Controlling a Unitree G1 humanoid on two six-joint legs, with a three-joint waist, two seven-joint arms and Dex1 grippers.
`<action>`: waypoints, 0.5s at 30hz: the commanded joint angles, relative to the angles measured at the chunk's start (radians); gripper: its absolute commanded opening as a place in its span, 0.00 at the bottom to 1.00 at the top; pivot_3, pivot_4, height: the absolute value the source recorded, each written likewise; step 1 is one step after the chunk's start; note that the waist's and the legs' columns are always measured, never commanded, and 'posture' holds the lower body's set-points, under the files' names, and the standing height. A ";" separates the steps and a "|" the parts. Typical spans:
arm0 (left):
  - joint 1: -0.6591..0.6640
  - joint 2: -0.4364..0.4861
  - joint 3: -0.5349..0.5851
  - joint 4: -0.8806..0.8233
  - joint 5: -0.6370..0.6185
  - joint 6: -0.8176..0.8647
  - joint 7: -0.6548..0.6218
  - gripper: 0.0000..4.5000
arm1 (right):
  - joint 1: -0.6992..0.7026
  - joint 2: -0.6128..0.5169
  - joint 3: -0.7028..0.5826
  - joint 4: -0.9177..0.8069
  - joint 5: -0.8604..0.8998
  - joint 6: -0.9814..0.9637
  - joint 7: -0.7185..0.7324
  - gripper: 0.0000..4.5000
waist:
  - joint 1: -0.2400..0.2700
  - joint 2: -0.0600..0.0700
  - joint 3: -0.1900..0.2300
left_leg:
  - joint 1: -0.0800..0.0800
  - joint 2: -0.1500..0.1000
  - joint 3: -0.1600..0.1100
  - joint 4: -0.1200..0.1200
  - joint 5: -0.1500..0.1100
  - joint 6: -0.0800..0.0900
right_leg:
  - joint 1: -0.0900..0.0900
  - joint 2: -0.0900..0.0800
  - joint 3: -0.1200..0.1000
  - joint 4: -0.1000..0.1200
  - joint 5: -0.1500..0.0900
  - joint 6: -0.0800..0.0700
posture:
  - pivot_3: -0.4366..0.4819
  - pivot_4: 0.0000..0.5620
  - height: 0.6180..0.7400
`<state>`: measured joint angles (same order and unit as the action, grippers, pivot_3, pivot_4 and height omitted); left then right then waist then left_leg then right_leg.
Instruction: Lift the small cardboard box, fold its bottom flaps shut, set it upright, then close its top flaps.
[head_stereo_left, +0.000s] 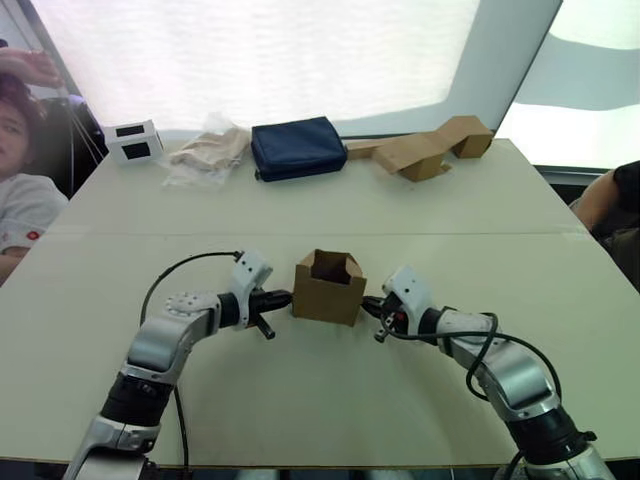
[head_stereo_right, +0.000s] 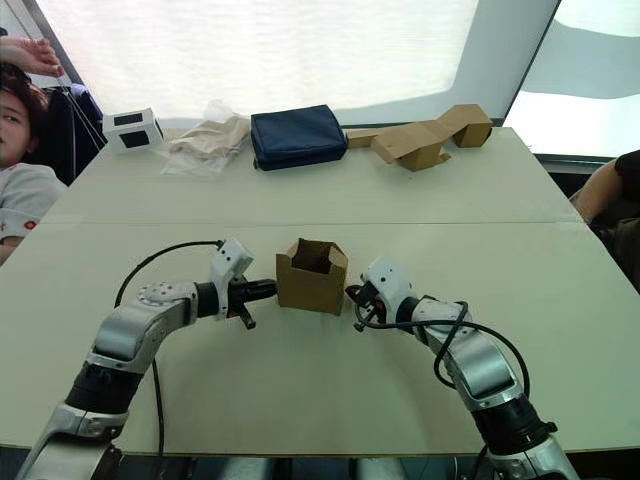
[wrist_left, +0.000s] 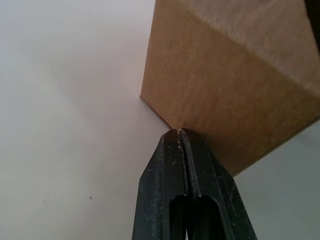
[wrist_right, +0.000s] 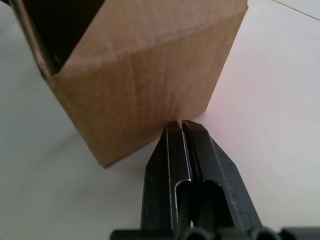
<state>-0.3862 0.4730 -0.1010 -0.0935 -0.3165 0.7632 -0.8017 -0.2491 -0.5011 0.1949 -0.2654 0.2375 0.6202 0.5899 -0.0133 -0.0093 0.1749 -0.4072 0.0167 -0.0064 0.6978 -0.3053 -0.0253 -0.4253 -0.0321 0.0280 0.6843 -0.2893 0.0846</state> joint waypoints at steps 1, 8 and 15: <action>0.033 0.015 -0.017 -0.082 -0.034 0.023 -0.021 0.00 | 0.027 -0.006 0.014 -0.071 0.007 0.002 0.023 0.00 | -0.001 0.000 0.000 | 0.000 0.000 0.000 0.000 0.000 0.000 | 0.000 0.000 0.000 0.000 0.000 0.000 | 0.48 0.27 1.00; 0.105 0.046 -0.016 -0.183 -0.088 0.082 -0.040 0.00 | 0.084 -0.034 -0.004 -0.132 0.021 0.026 0.042 0.00 | 0.000 0.000 0.000 | 0.000 0.000 0.000 0.000 0.000 0.000 | 0.000 0.000 0.000 0.000 0.000 0.000 | 0.48 0.27 1.00; 0.161 0.095 -0.029 -0.202 -0.093 0.073 -0.060 0.00 | 0.125 -0.068 -0.010 -0.166 0.014 0.034 0.067 0.00 | 0.000 0.000 0.000 | 0.001 0.000 0.000 0.000 0.000 0.000 | 0.001 0.000 0.000 0.000 0.000 0.000 | 0.48 0.27 1.00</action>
<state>-0.2435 0.5523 -0.1153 -0.2788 -0.3996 0.8405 -0.8469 -0.1305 -0.5618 0.1904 -0.3937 0.2415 0.6526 0.6453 -0.0137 -0.0092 0.1747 -0.4064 0.0168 -0.0065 0.6976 -0.3054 -0.0251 -0.4243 -0.0321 0.0281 0.6838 -0.2894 0.0844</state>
